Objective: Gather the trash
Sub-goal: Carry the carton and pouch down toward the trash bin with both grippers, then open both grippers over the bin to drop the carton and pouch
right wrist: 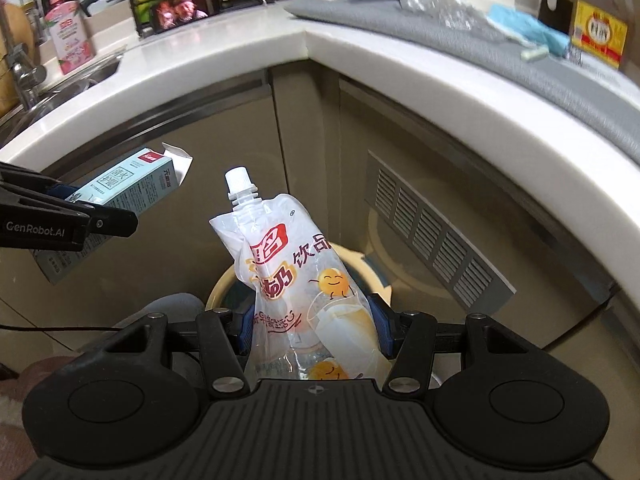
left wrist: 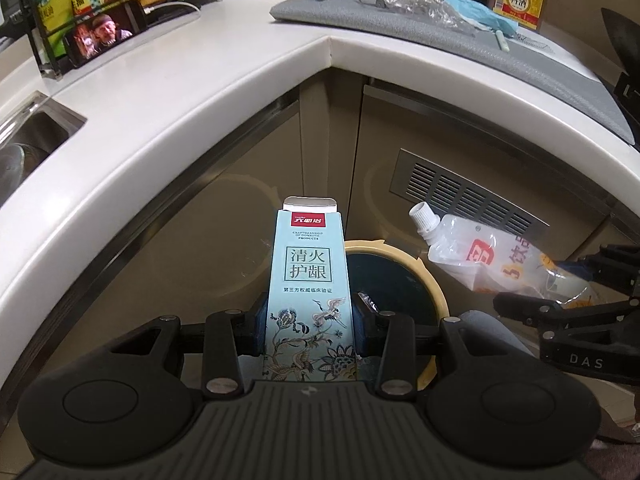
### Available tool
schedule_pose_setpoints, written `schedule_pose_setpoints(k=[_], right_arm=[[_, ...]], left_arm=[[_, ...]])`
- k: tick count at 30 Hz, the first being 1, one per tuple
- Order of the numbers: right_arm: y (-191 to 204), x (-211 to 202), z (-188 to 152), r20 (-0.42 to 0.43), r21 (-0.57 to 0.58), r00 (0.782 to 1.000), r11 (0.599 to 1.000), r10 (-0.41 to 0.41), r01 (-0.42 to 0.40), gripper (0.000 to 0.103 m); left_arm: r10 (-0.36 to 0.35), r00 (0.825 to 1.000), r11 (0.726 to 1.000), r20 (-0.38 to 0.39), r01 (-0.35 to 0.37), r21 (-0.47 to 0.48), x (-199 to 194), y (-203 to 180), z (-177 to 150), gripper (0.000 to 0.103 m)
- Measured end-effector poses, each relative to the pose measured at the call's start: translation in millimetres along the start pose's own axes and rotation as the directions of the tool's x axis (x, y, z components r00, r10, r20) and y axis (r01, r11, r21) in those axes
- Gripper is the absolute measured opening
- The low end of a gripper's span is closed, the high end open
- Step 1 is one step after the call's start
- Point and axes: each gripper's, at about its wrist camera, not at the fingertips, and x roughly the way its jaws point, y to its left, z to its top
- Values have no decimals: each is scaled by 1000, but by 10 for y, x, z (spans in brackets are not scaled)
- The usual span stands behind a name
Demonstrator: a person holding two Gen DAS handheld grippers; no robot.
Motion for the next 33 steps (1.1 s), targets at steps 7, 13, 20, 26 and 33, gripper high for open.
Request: schedule_pose_setpoints(k=[7,13,20,26,33], right_arm=[[-118,314,54,-87,77,996,997,28,-22,57],[-190,604,94,-156,124,987,992,37,-17,57],[-275,979,93,-255,179,966,984,34,13,57],[-229,1241,98,-320,163,947,986,22,32,57],[-108,1523,78,-370,103,929,993,-19,61,58]], left_arm=[[-56,995,998,-83,55,-19,337,-19,65,44],[-97,982,995,-161,93,-32,677,-50,82,44],[-71,967,997,-246,70,-11,1119,-109,53,44],[-61,953,998,-298,62,-5,1435,-145,53,44],[-41,937,999,-347,47,9,1692,-168,9,44]])
